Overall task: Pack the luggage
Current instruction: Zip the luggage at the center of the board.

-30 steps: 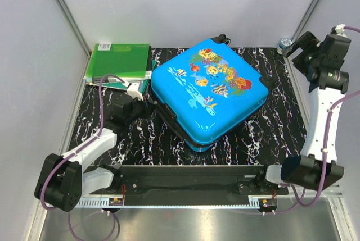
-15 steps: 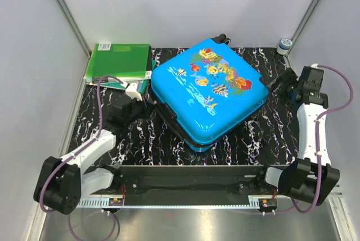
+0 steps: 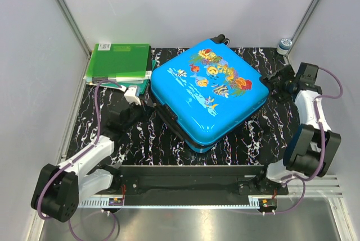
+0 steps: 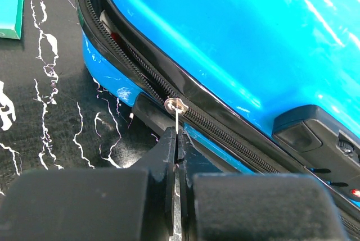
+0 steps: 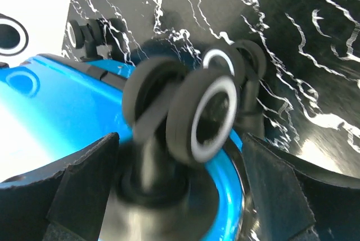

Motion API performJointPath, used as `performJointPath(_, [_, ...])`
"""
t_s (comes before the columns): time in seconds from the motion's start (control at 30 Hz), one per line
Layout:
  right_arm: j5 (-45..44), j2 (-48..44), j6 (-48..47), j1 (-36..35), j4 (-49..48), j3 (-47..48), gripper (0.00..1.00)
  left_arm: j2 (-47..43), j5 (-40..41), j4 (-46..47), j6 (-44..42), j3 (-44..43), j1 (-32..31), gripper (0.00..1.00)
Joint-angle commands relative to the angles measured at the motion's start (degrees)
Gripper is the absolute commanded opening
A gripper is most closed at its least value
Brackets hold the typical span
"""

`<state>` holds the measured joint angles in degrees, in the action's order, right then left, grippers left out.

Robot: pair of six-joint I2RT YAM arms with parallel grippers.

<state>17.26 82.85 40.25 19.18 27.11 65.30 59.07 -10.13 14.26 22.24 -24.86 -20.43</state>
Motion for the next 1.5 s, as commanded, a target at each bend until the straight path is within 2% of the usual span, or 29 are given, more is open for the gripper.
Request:
performJointPath(0.0, [4.7,2.8,4.3,-0.4,-8.4,1.8,0.93,-2.2,-0.4,4.7,-1.6,0.6,-0.1,0.00])
performJointPath(0.17, [4.5,7.5,4.6,-2.2,-10.2,6.0,0.88,-3.0,-0.6,5.0,-1.9,1.4,-0.2,0.00])
performJointPath(0.2, [4.6,8.5,4.5,-2.4,-10.1,6.9,0.72,-3.2,-0.5,5.1,-1.9,1.6,-0.3,0.00])
performJointPath(0.23, [4.6,10.3,4.2,-2.6,-10.1,8.6,0.62,-3.4,-0.4,5.2,-1.9,2.0,-0.4,0.00])
performJointPath(0.27, [4.5,11.3,4.1,-2.8,-10.1,9.6,0.48,-3.3,-0.3,5.3,-2.1,2.3,-0.5,0.00])
performJointPath(0.3, [4.2,13.1,3.9,-2.9,-10.1,10.5,0.25,-3.3,-0.3,5.4,-2.5,2.5,-0.6,0.00])
performJointPath(0.37, [3.7,15.3,3.6,-3.1,-10.1,13.4,0.11,-3.2,-0.2,5.3,-2.6,2.6,-0.6,0.00])
performJointPath(0.4, [3.7,16.4,3.3,-3.2,-10.0,14.4,0.06,-3.2,-0.3,5.2,-2.7,2.6,-0.6,0.00])
performJointPath(0.6, [5.2,26.8,1.2,-3.7,-8.9,25.8,0.05,-4.2,-0.9,5.3,-3.3,3.5,-1.9,0.00])
performJointPath(0.73, [6.2,33.5,-0.4,-4.7,-7.4,34.2,0.08,-5.2,-0.8,5.3,-3.1,3.9,-3.0,0.00])
performJointPath(0.83, [5.7,33.8,-2.3,-4.9,-5.3,37.2,0.35,-5.1,-0.9,4.7,-2.1,3.9,-3.3,0.00])
performJointPath(0.87, [5.0,33.3,-3.0,-4.9,-4.7,37.5,0.53,-5.2,-1.0,4.6,-1.9,3.8,-3.3,0.00])
performJointPath(0.9, [3.8,31.7,-4.4,-4.8,-3.9,37.8,0.63,-5.1,-1.1,4.6,-1.5,3.8,-3.3,0.00])
performJointPath(1.0, [-2.6,28.3,-6.5,-3.9,0.7,38.2,0.90,-5.3,-2.3,4.9,-1.6,3.8,-3.5,0.00])
performJointPath(1.03, [-6.4,25.3,-7.0,-3.5,3.1,37.7,0.95,-5.4,-2.9,4.6,-1.8,3.5,-3.6,0.00])
performJointPath(1.13, [-16.2,17.2,-9.7,-2.6,6.8,35.4,1.00,-5.1,-3.9,3.7,-2.7,2.9,-3.8,0.00])
performJointPath(1.2, [-18.9,12.4,-11.3,-2.6,7.8,33.9,1.00,-4.9,-4.1,3.7,-2.6,2.8,-4.1,0.00])
performJointPath(1.3, [-13.0,0.2,-11.9,-2.7,7.6,29.2,1.00,-4.8,-3.9,3.9,-1.6,2.5,-4.0,0.00])
performJointPath(1.33, [-6.6,-2.3,-12.7,-4.1,5.9,26.3,1.00,-4.4,-3.8,3.4,-1.2,2.1,-4.0,0.00])
performJointPath(1.37, [-4.4,-4.8,-13.4,-5.6,4.6,24.6,1.00,-4.1,-4.1,2.9,-0.8,0.9,-4.0,0.00])
performJointPath(1.4, [-3.2,-9.2,-14.9,-8.2,3.3,23.0,0.99,-3.5,-4.5,2.2,-0.4,0.1,-4.0,0.00])
performJointPath(1.47, [0.3,-12.7,-16.7,-17.6,-0.6,19.3,0.99,-2.0,-6.1,-0.5,-0.2,-1.7,-4.0,0.00])
